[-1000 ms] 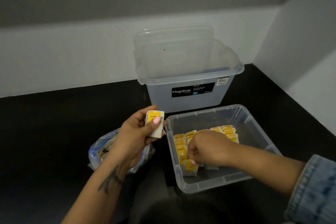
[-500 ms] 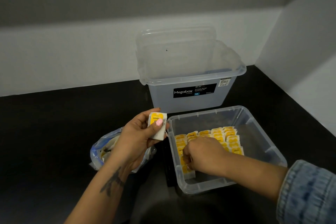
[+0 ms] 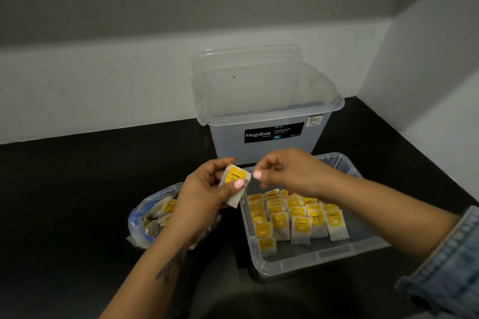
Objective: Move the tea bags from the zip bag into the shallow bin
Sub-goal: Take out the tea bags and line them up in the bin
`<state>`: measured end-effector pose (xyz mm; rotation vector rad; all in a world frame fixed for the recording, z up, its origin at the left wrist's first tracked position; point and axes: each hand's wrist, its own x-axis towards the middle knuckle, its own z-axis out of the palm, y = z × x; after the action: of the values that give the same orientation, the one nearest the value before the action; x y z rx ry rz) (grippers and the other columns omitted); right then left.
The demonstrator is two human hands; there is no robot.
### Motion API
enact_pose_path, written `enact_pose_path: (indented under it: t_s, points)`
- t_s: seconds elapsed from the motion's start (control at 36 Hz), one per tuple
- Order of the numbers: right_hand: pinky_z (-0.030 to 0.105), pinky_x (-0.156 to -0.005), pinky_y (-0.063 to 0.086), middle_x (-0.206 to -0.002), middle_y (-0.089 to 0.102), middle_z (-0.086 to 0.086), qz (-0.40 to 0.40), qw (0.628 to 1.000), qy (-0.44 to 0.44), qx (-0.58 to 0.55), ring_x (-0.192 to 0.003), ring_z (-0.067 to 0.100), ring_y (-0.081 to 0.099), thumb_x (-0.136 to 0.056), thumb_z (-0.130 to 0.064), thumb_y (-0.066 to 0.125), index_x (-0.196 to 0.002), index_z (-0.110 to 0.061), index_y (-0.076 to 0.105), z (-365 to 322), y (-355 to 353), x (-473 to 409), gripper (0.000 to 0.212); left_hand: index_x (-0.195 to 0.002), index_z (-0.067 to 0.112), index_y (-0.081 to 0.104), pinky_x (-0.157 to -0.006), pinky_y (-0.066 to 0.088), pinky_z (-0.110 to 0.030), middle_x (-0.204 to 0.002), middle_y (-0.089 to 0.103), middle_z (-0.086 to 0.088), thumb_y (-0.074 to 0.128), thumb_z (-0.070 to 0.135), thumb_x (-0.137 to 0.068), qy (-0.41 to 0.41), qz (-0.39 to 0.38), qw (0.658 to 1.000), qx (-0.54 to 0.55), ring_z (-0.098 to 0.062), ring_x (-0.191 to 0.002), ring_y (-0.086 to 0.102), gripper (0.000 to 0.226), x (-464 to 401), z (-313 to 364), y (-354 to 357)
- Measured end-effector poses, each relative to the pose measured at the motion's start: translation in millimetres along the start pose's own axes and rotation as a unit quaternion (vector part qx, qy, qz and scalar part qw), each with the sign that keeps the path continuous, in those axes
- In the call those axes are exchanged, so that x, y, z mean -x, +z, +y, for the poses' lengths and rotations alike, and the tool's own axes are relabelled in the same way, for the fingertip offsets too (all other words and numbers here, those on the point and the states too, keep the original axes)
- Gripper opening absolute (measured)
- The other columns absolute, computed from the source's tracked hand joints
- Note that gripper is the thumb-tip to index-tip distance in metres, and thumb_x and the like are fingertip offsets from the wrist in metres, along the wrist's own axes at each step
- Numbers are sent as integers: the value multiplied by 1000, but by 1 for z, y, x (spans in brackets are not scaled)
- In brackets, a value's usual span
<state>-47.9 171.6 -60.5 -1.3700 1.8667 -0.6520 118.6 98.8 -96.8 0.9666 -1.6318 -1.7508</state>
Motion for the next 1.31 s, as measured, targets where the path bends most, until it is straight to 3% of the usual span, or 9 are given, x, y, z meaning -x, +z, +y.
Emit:
enact_pose_path:
  t_s: [0.08,0.25,0.36,0.5,0.67,0.78,0.97,1.08,1.31]
  points:
    - [9,-56,41,-86,71,-5,10,999,-15,-38,-79,3,64,-85,-28,69,-95,-19,71,-10,-3,1,14,-105,27,60,-61,53,-16,-94,68,-4,71,5,-77,28,-13,999,-32,-5,-76,68,37,0,0,7]
    - [26,-78,55,-85,74,-2,43,999,-27,6,-81,11,69,-82,-21,73,-86,-20,72,-9,0,4,3,-109,22,59,-64,54,-15,-92,68,-6,74,6,-72,47,-38,996,-66,-3,-78,68,43,2,0,13]
    - [24,-76,53,-80,70,-7,51,994,-19,93,-76,6,65,-83,-25,72,-89,-24,72,-3,-12,10,6,-112,25,60,-70,55,-21,-93,68,2,74,25,-62,40,-35,995,-81,-7,-83,68,52,2,-2,9]
    - [11,-64,43,-76,63,-15,3,978,28,209,-74,2,60,-85,-31,69,-88,-30,69,15,-19,14,4,-102,34,58,-69,53,-17,-101,66,2,71,12,-76,39,-30,995,-91,-7,-88,66,36,2,-2,3]
    - [30,-84,52,-90,69,-12,-46,947,50,315,-87,5,62,-84,-31,70,-92,-27,73,42,3,10,10,-101,33,60,-67,53,-16,-100,67,3,71,12,-76,37,-25,995,-84,-7,-88,66,35,2,-5,1]
    - [28,-80,51,-95,70,-9,-68,931,48,356,-91,10,62,-83,-31,70,-91,-27,72,53,18,6,9,-101,31,60,-65,53,-15,-99,67,3,70,10,-77,32,-22,997,-73,-2,-84,66,34,1,-5,0]
    - [26,-72,44,-100,69,-7,-59,921,23,385,-97,15,61,-82,-23,68,-92,-27,73,64,35,-3,11,-101,31,60,-64,52,-16,-99,68,2,70,11,-77,22,-18,998,-62,-6,-86,68,33,2,-5,-2]
    - [26,-76,45,-103,68,-7,-56,919,11,390,-99,15,61,-81,-22,68,-94,-27,73,65,39,-4,15,-101,31,61,-65,52,-18,-98,69,3,70,13,-77,18,-10,998,-63,-6,-86,68,32,1,-5,-3]
    - [27,-74,46,-101,67,-8,-58,920,18,386,-98,14,60,-80,-27,72,-94,-28,71,65,38,-4,15,-101,35,59,-65,54,-17,-98,68,8,66,9,-83,29,22,993,-108,1,-87,65,32,1,-2,-19]
